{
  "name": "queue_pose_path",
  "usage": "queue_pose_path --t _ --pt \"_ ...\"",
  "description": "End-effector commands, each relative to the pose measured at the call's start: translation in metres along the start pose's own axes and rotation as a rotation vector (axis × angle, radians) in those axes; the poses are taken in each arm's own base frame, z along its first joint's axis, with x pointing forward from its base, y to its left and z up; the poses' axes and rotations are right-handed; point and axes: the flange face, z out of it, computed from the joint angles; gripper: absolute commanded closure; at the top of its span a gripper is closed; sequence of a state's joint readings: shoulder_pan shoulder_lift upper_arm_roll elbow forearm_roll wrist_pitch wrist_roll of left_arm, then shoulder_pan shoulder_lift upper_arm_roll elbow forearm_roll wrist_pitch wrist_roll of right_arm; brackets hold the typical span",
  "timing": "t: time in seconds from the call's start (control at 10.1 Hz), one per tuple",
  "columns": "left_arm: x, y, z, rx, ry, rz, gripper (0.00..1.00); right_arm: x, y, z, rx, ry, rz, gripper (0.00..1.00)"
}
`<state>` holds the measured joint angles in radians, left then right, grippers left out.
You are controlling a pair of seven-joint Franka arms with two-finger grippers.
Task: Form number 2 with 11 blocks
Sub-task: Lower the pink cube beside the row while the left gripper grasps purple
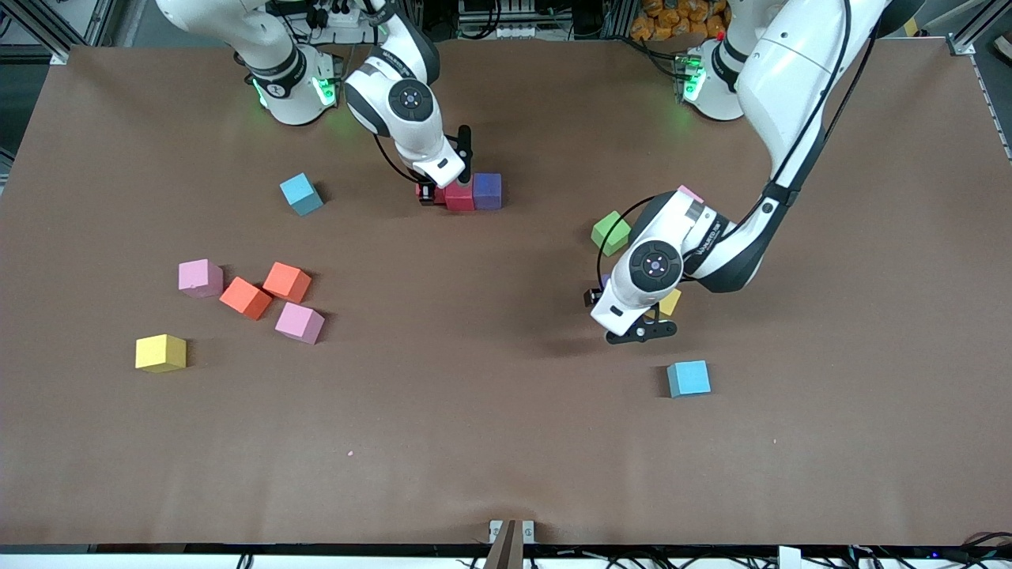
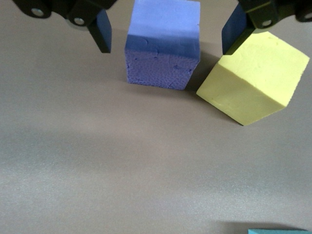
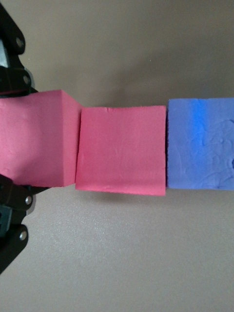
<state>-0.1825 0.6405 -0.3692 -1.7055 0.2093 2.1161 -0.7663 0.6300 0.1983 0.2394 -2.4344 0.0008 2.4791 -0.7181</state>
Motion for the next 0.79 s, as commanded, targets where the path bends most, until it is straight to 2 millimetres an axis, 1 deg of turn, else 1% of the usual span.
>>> queue_pose_path --t 0.0,0.1,0.3,0.4,0.5,0.69 --pt "-0.009 0.001 0.0 0.025 -0.002 0.026 0.0 -0.002 0.0 0.007 -0.009 0.011 0.011 0.85" --pt "-0.013 0.006 0.006 0.027 -0.013 0.024 0.0 -0.002 0.001 0.01 -0.009 0.016 0.014 0.85" --pt "-0.015 0.008 0.014 0.031 -0.025 0.029 0.0 -0.001 0.001 0.013 -0.01 0.02 0.014 0.84" --pt "-0.015 0.008 0.017 0.033 -0.028 0.033 0.0 -0.002 0.002 0.014 -0.007 0.018 0.017 0.81" --pt "-0.014 0.007 0.02 0.033 -0.032 0.041 0.0 -0.002 0.002 0.016 -0.007 0.018 0.017 0.74" --pt "-0.013 0.009 0.028 0.029 -0.036 0.042 0.0 -0.002 0.003 0.016 -0.007 0.02 0.019 0.73"
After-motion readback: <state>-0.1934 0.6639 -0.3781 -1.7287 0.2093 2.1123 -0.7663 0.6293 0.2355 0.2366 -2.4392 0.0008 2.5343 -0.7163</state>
